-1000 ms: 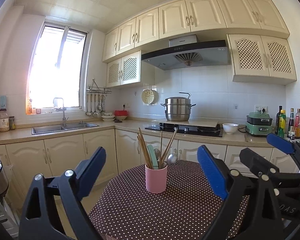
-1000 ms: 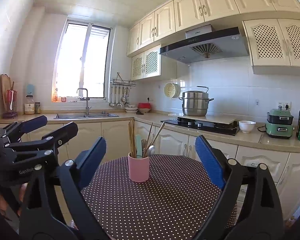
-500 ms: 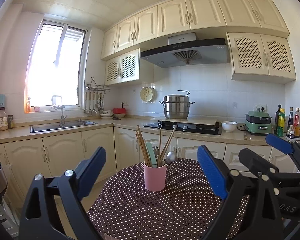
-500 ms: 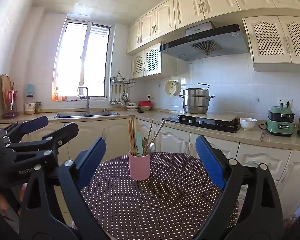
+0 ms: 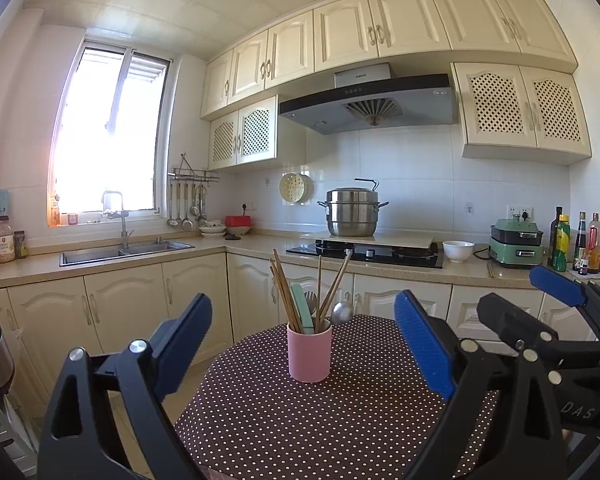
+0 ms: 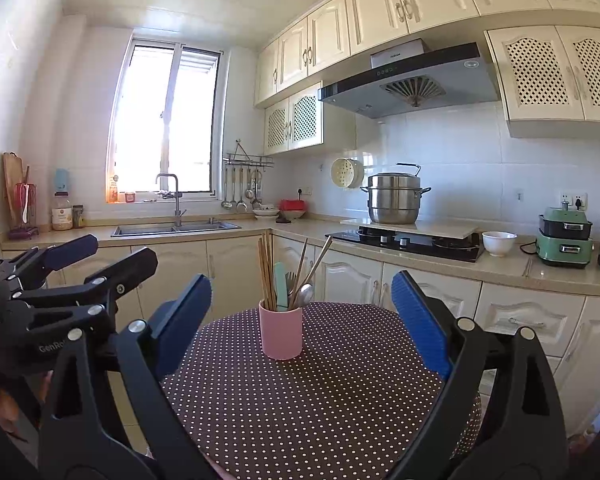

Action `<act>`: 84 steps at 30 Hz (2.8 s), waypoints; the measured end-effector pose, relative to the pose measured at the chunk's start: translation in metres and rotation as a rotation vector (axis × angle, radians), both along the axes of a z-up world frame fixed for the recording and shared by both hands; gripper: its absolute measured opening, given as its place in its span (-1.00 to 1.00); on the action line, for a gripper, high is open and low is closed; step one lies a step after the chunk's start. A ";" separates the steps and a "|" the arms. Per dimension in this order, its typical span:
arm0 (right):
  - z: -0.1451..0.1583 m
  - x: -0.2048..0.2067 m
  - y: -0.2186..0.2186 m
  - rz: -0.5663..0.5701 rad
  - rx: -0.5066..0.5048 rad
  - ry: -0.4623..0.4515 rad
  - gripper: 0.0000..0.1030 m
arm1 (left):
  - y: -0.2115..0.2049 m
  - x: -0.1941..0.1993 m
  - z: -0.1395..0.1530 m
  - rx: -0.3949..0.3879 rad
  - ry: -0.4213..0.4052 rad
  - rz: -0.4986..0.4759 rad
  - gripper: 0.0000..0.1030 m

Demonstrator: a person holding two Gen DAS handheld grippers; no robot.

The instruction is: Organize utensils

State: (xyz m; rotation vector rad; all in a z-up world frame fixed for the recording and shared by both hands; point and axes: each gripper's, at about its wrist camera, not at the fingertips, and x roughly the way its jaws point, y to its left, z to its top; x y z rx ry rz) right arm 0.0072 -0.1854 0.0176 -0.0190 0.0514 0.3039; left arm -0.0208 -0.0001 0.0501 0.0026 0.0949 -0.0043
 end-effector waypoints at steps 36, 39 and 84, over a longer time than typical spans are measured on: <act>-0.005 0.009 0.003 0.001 0.006 0.018 0.76 | 0.001 0.010 -0.008 0.011 0.010 0.003 0.76; -0.006 0.012 0.003 0.001 0.008 0.024 0.76 | 0.001 0.013 -0.009 0.012 0.014 0.003 0.76; -0.016 0.064 0.002 -0.004 0.027 0.077 0.79 | 0.005 0.068 -0.017 0.023 0.063 0.002 0.76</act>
